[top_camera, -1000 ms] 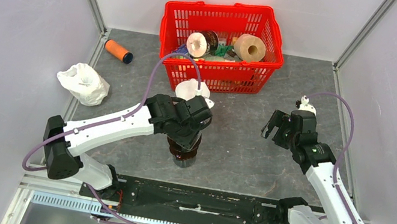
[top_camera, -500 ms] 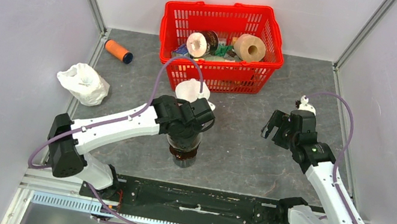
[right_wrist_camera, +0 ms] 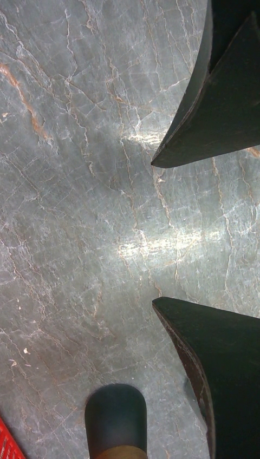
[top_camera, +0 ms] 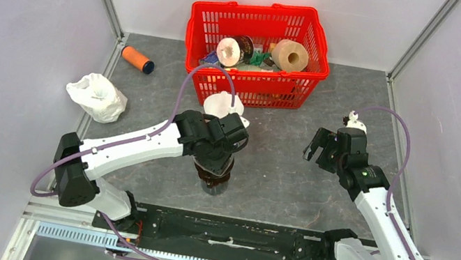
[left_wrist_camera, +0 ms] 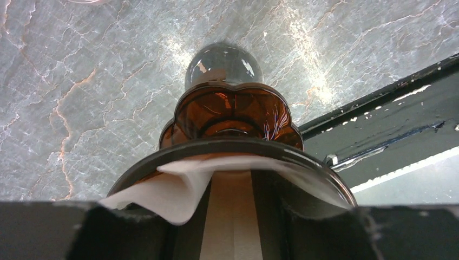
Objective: Place the coffee filter in the dripper
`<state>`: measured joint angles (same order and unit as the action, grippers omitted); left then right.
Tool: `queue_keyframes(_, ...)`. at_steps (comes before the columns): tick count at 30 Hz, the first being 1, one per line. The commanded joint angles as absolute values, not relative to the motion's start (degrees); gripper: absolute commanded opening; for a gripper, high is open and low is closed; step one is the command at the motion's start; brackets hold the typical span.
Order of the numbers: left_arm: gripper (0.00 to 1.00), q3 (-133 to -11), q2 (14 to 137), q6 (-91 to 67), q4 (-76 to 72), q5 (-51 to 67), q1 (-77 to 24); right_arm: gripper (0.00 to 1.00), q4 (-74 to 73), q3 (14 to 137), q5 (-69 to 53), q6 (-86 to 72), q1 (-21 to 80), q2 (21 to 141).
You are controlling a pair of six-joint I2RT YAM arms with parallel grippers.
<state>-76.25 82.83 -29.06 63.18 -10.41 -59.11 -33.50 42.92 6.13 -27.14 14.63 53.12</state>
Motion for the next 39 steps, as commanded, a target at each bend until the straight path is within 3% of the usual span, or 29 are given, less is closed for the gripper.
queue_keyframes(1,0.50,-76.37,83.08,-29.42,63.02,-10.02,-59.04,0.97,-32.96,45.29,6.86,-26.17,14.68,53.23)
queue_keyframes(6,0.49,-76.58,83.11,-29.38,63.03,-10.02,-59.06,0.97,-32.96,45.30,6.77,-26.26,14.66,53.31)
queue_keyframes(11,0.41,-77.45,81.96,-29.72,63.04,-10.20,-59.09,0.97,-32.96,45.40,6.81,-26.27,14.67,53.60)
queue_keyframes(27,0.42,-83.27,76.93,-28.78,66.01,-12.51,-59.06,0.97,-33.15,45.51,6.65,-26.19,14.66,53.36)
queue_keyframes(34,0.47,-85.81,75.46,-28.11,66.27,-12.44,-59.06,0.97,-33.22,45.53,6.78,-26.19,14.67,53.18)
queue_keyframes(39,0.58,-88.78,73.10,-28.47,65.78,-16.41,-59.05,0.97,-33.22,45.47,7.17,-26.16,14.63,52.41)
